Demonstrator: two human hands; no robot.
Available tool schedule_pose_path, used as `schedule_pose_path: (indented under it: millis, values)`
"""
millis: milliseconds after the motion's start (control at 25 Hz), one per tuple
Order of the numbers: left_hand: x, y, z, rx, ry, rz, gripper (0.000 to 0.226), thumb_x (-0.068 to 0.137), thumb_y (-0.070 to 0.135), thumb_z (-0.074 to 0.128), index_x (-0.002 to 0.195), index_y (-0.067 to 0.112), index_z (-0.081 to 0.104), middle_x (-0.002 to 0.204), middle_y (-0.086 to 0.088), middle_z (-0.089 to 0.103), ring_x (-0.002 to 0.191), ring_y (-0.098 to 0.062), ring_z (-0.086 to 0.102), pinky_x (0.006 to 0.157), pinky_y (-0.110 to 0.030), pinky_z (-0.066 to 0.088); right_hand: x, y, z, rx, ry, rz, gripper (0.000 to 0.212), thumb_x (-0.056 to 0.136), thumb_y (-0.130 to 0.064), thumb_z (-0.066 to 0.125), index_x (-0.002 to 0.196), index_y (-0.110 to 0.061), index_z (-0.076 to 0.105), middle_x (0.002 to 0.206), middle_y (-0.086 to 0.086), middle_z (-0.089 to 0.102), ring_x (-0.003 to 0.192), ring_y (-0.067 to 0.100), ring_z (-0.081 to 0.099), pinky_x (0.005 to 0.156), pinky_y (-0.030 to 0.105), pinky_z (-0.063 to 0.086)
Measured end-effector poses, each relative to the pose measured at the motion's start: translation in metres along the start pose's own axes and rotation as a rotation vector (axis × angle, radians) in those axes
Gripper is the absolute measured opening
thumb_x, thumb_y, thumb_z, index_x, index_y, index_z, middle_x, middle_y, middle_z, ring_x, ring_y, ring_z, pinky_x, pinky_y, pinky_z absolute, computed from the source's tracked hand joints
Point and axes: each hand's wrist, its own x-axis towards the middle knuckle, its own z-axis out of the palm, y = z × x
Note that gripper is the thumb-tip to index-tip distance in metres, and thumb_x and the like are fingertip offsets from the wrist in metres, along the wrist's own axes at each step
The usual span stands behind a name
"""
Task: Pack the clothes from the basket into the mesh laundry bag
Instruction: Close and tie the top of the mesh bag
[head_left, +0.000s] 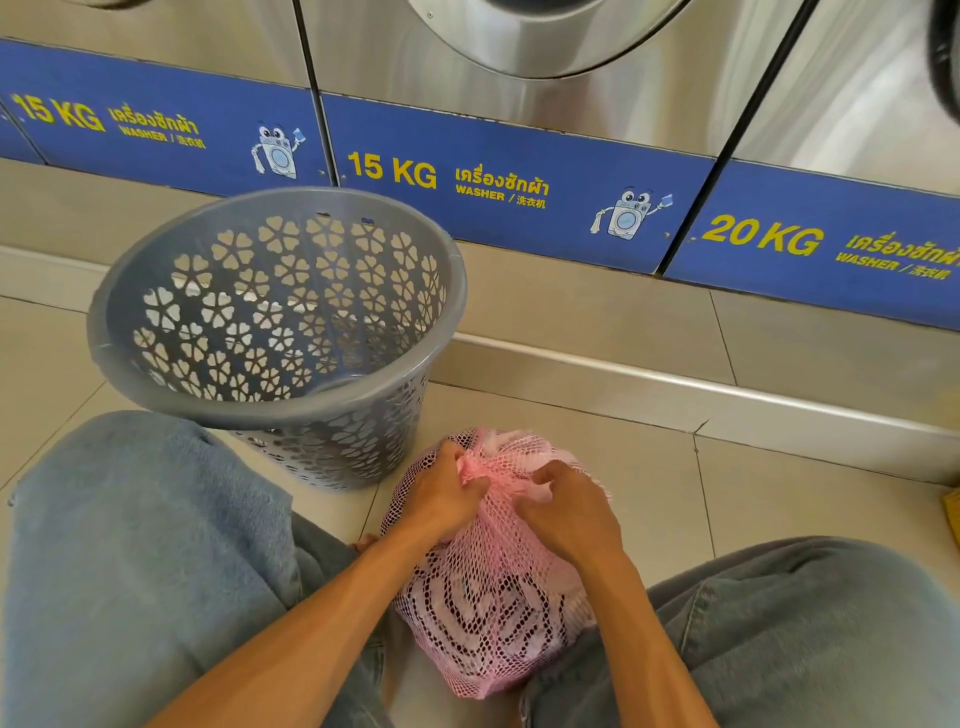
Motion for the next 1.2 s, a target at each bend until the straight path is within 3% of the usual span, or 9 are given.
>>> schedule_pose_path:
  millis: [160,320,600,760,840,920,1000,1080,1200]
  values:
    - [0.004,-0.002,-0.001,-0.121,0.014,-0.077,0.046,0.093,0.031,0.065,0.124,0.02,0.034,0.097,-0.005,0.063,0.055,-0.015,0.063,0.037,-0.019,0.042,0.001,0.001,0.011,-0.069,-0.225,0.013,0.066,0.076,-0.051,0.072,0.133,-0.024,0.051,0.136,0.005,0.055,0.117,0.026,0.057,0.094,0.042,0.052]
    - [0.007,-0.012,-0.001,-0.238,0.101,-0.126,0.047,0.086,0.027,0.075,0.117,0.017,0.04,0.104,-0.007,0.063,0.063,-0.012,0.063,0.036,-0.012,0.042,0.006,0.004,0.007,-0.025,-0.115,0.053,0.06,0.079,-0.043,0.071,0.133,-0.022,0.055,0.134,0.003,0.059,0.117,0.025,0.06,0.095,0.042,0.052]
    - [0.017,-0.025,-0.005,-0.033,0.134,-0.238,0.091,0.067,0.056,0.082,0.136,0.023,0.033,0.14,-0.012,0.041,0.12,-0.028,0.05,0.085,-0.036,0.046,0.013,0.02,-0.001,-0.129,0.007,0.184,0.068,0.079,-0.056,0.067,0.138,-0.027,0.049,0.139,0.008,0.052,0.127,0.032,0.048,0.103,0.047,0.041]
    - [0.026,-0.035,-0.003,0.058,0.086,-0.312,0.128,0.056,0.074,0.077,0.153,0.02,0.012,0.156,-0.017,0.025,0.146,-0.037,0.021,0.114,-0.053,0.028,0.017,0.028,0.004,-0.071,-0.13,0.305,0.11,0.069,-0.07,0.07,0.154,-0.028,0.014,0.156,0.019,0.028,0.136,0.042,0.039,0.108,0.056,0.038]
    - [0.031,-0.044,0.0,-0.058,0.023,-0.354,0.136,0.058,0.075,0.075,0.157,0.018,0.001,0.141,-0.013,0.052,0.149,-0.034,0.019,0.12,-0.055,0.02,0.016,0.029,0.012,-0.037,-0.265,0.354,0.13,0.064,-0.074,0.072,0.156,-0.032,-0.01,0.162,0.027,0.003,0.139,0.047,0.037,0.111,0.056,0.038]
    - [0.036,-0.055,0.003,-0.188,-0.065,-0.336,0.131,0.061,0.072,0.076,0.157,0.018,0.006,0.088,0.0,0.074,0.141,-0.027,0.041,0.119,-0.05,0.025,0.012,0.027,0.018,-0.051,-0.355,0.358,0.137,0.066,-0.072,0.073,0.154,-0.032,-0.023,0.161,0.031,-0.015,0.14,0.045,0.038,0.113,0.05,0.038]
    - [0.041,-0.066,0.005,-0.209,-0.148,-0.294,0.121,0.052,0.079,0.074,0.15,0.024,0.03,0.071,0.002,0.076,0.114,-0.021,0.064,0.112,-0.046,0.039,0.008,0.023,0.021,-0.089,-0.386,0.333,0.139,0.068,-0.072,0.073,0.153,-0.028,-0.028,0.159,0.031,-0.021,0.144,0.044,0.033,0.114,0.049,0.035]
    - [0.042,-0.07,0.002,-0.189,-0.176,-0.237,0.101,0.051,0.078,0.073,0.136,0.029,0.049,0.09,0.005,0.077,0.106,-0.017,0.067,0.106,-0.044,0.046,0.004,0.018,0.025,-0.109,-0.415,0.305,0.143,0.066,-0.073,0.073,0.152,-0.026,-0.031,0.159,0.027,-0.026,0.148,0.044,0.022,0.115,0.049,0.031]
    - [0.038,-0.065,-0.003,-0.161,-0.164,-0.204,0.076,0.071,0.063,0.076,0.133,0.027,0.052,0.122,0.0,0.069,0.123,-0.02,0.057,0.109,-0.042,0.043,-0.004,0.014,0.035,-0.137,-0.4,0.288,0.147,0.063,-0.073,0.075,0.151,-0.025,-0.033,0.159,0.025,-0.029,0.147,0.042,0.027,0.112,0.049,0.035]
